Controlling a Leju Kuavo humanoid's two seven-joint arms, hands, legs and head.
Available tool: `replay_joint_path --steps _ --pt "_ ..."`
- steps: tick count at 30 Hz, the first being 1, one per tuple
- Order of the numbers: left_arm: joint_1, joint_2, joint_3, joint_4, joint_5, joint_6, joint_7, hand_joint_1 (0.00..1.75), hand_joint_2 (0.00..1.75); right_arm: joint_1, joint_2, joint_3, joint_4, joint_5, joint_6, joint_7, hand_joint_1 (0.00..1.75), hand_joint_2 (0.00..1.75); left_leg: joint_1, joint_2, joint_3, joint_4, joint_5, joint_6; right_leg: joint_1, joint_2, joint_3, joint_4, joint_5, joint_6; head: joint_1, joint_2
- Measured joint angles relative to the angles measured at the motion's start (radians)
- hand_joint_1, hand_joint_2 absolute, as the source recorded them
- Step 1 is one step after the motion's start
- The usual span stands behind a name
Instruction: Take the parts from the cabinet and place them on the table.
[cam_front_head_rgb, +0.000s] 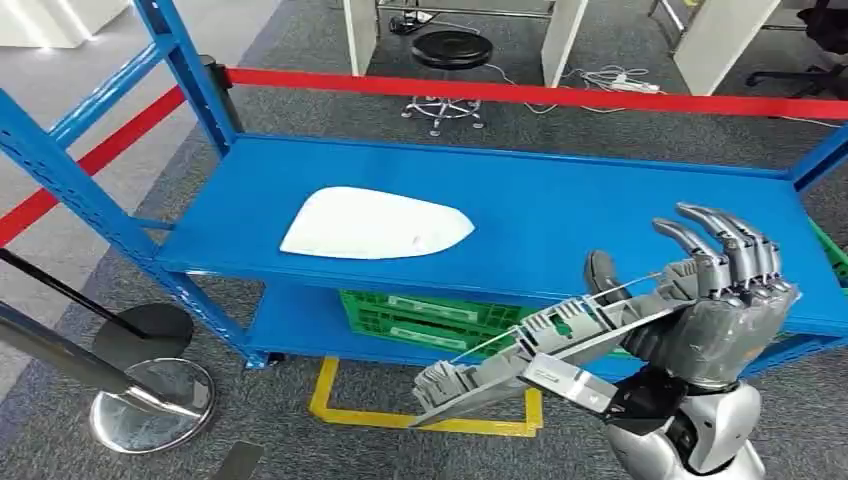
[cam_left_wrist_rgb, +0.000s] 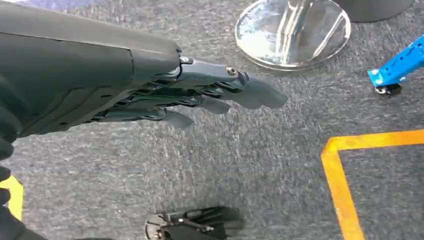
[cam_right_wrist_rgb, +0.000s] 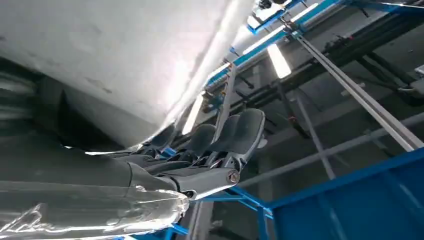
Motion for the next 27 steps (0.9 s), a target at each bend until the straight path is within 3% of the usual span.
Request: replay_joint_path --steps 2,3,5,6,7,8,11,12,13,15,17,18,19,20,22,23,27 --pt "0.001 0.0 -0.004 0.0 0.009 0.003 0.002 0.0 1.75 0.013 0.007 -0.005 0.0 -0.022 0.0 -0.01 0.8 1.75 -0.003 0.001 -0.006 0.001 0.003 0.003 0.0 0.0 -0.06 0.139 -0.056 0.003 0.001 0.0" --pt "0.002 0.0 -0.005 0.0 0.011 0.004 0.002 0.0 1.75 0.022 0.011 -0.009 0.0 -0.032 0.0 -0.017 0.8 1.75 -0.004 0.001 -0.008 0.001 0.005 0.004 0.0 0.0 -0.062 0.149 -0.051 0.003 0.001 0.0" --pt "0.002 0.0 -0.007 0.0 0.02 0.008 0.002 0.0 1.75 0.031 0.021 -0.021 0.0 -0.049 0.0 -0.028 0.8 1.75 -0.006 0.0 -0.01 0.002 0.01 0.003 0.001 0.0 -0.002 0.046 0.011 -0.003 0.002 0.0" --pt "0.002 -0.001 -0.009 0.0 0.022 0.011 0.002 0.0 1.75 0.035 0.028 -0.028 -0.003 -0.06 0.0 -0.035 0.8 1.75 -0.007 0.0 -0.01 0.002 0.012 0.001 0.001 0.0 0.058 -0.059 0.055 -0.01 0.001 0.0" --pt "0.002 -0.001 -0.012 0.0 0.024 0.014 0.002 0.0 1.75 0.037 0.036 -0.034 -0.007 -0.075 0.0 -0.044 0.8 1.75 -0.007 -0.001 -0.01 0.002 0.014 -0.003 0.002 -0.001 0.108 -0.146 0.075 -0.016 0.002 0.0" --pt "0.002 -0.001 -0.016 0.0 0.028 0.016 0.002 0.0 1.75 0.039 0.042 -0.04 -0.011 -0.086 0.0 -0.053 0.8 1.75 -0.014 -0.001 -0.014 0.003 0.017 -0.008 0.007 -0.002 0.118 -0.167 0.064 -0.017 0.0 0.0" --pt "0.003 -0.001 -0.023 0.0 0.035 0.021 0.002 0.0 1.75 0.062 0.064 -0.063 -0.024 -0.13 0.0 -0.079 0.8 1.75 -0.008 0.0 -0.02 0.002 0.031 -0.028 0.012 0.003 0.111 -0.162 0.079 -0.026 0.0 0.0" --pt "0.005 0.0 -0.024 0.0 0.038 0.022 0.002 0.0 1.75 0.069 0.069 -0.069 -0.027 -0.138 0.0 -0.085 0.8 1.75 -0.011 -0.001 -0.022 0.002 0.034 -0.034 0.007 0.002 0.107 -0.169 0.089 -0.033 0.0 0.0" --pt "0.005 0.001 -0.024 0.0 0.04 0.023 0.002 0.0 1.75 0.07 0.076 -0.075 -0.03 -0.144 0.0 -0.09 0.8 1.75 -0.008 -0.001 -0.028 0.012 0.013 -0.04 0.002 -0.003 0.105 -0.172 0.098 -0.041 0.0 0.0" --pt "0.006 0.001 -0.025 0.0 0.041 0.024 0.002 0.0 1.75 0.073 0.086 -0.081 -0.036 -0.147 0.0 -0.097 0.8 1.75 -0.004 0.0 -0.063 0.11 -0.078 -0.052 0.001 -0.004 0.09 -0.172 0.109 -0.053 -0.008 0.0" --pt "0.006 0.002 -0.026 0.0 0.042 0.024 0.002 0.0 1.75 0.082 0.094 -0.088 -0.038 -0.155 0.0 -0.105 0.8 1.75 -0.002 0.0 -0.114 0.271 -0.164 -0.06 0.002 -0.005 0.07 -0.171 0.123 -0.053 -0.007 0.0" --pt "0.007 0.002 -0.027 0.0 0.042 0.024 0.002 0.0 1.75 0.087 0.098 -0.093 -0.038 -0.161 0.0 -0.111 0.8 1.75 -0.001 0.0 -0.115 0.301 -0.175 -0.062 0.002 -0.006 0.061 -0.17 0.129 -0.051 -0.007 0.0" --pt "0.008 0.002 -0.029 0.0 0.045 0.025 0.002 0.0 1.75 0.091 0.103 -0.098 -0.038 -0.168 0.0 -0.116 0.8 1.75 0.0 0.0 -0.096 0.289 -0.166 -0.061 0.002 -0.006 0.051 -0.168 0.135 -0.05 -0.007 0.0" --pt "0.008 0.003 -0.03 0.0 0.046 0.026 0.002 0.0 1.75 0.093 0.109 -0.103 -0.039 -0.174 0.0 -0.121 0.8 1.75 0.001 0.0 -0.055 0.236 -0.139 -0.061 0.002 -0.005 0.041 -0.166 0.141 -0.047 -0.007 0.0" --pt "0.007 0.005 -0.031 0.0 0.052 0.029 0.002 0.0 1.75 0.1 0.115 -0.113 -0.046 -0.182 0.0 -0.126 0.8 1.75 0.001 0.0 0.062 0.06 -0.08 -0.055 0.002 -0.004 0.028 -0.16 0.15 -0.039 -0.007 0.0" --pt "0.005 0.005 -0.032 -0.001 0.054 0.031 0.002 0.0 1.75 0.104 0.119 -0.119 -0.052 -0.188 0.0 -0.129 0.8 1.75 -0.001 -0.001 0.102 -0.011 -0.091 -0.048 0.005 -0.004 0.023 -0.156 0.154 -0.032 -0.007 0.0" --pt "0.014 0.005 -0.041 -0.001 0.064 0.034 0.002 0.0 1.75 0.113 0.13 -0.141 -0.069 -0.209 0.0 -0.145 0.8 1.75 -0.013 -0.002 0.09 -0.01 -0.067 -0.021 0.0 -0.005 0.019 -0.16 0.179 -0.006 -0.004 0.0"
